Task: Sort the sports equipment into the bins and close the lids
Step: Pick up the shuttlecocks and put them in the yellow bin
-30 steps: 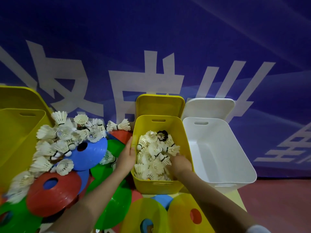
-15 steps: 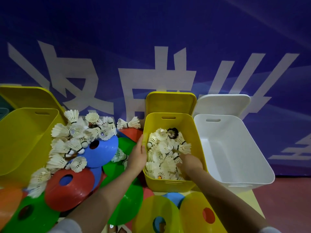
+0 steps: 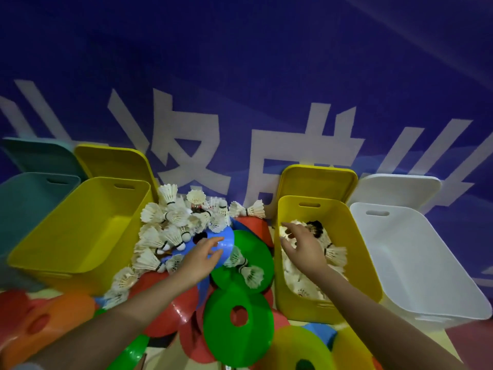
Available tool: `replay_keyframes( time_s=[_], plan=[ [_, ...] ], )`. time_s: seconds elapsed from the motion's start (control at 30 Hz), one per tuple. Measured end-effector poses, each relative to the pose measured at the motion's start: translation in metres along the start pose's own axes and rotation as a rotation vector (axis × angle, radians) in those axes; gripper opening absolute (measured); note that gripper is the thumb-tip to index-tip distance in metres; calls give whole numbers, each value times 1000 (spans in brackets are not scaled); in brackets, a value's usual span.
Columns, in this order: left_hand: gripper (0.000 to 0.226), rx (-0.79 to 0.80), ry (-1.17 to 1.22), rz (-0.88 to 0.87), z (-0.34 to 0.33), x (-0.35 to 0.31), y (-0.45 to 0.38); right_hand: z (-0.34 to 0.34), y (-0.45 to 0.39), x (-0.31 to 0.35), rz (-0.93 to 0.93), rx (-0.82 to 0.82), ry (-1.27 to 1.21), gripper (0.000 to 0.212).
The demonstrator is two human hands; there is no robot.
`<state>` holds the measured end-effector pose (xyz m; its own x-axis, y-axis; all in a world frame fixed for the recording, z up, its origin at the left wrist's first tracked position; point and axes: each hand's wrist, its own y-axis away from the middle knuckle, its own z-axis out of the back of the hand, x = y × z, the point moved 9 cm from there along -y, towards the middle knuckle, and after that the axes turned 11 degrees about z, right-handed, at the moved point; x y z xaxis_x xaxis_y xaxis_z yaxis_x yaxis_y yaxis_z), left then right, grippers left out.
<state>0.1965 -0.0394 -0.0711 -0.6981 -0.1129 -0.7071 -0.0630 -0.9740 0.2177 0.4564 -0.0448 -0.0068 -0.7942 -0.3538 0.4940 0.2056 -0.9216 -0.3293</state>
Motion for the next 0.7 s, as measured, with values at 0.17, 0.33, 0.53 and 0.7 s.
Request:
replay_keyframes(
  time_s=[0.17,0.33,0.53,0.7],
  plan=[
    [50,-99,-237,-1,46,55,11,-64,-15,55,-38,78,-159,40],
    [67,-87,-330,33,62,87,12,-125,-1,46,-239,176,-48,48],
    [80,71,-544,-60,54,104,1,-157,23,23,-432,309,202,59],
    [85,192,-767,-248,46,106,-19,-167,27,8,-547,370,197,65]
  ],
)
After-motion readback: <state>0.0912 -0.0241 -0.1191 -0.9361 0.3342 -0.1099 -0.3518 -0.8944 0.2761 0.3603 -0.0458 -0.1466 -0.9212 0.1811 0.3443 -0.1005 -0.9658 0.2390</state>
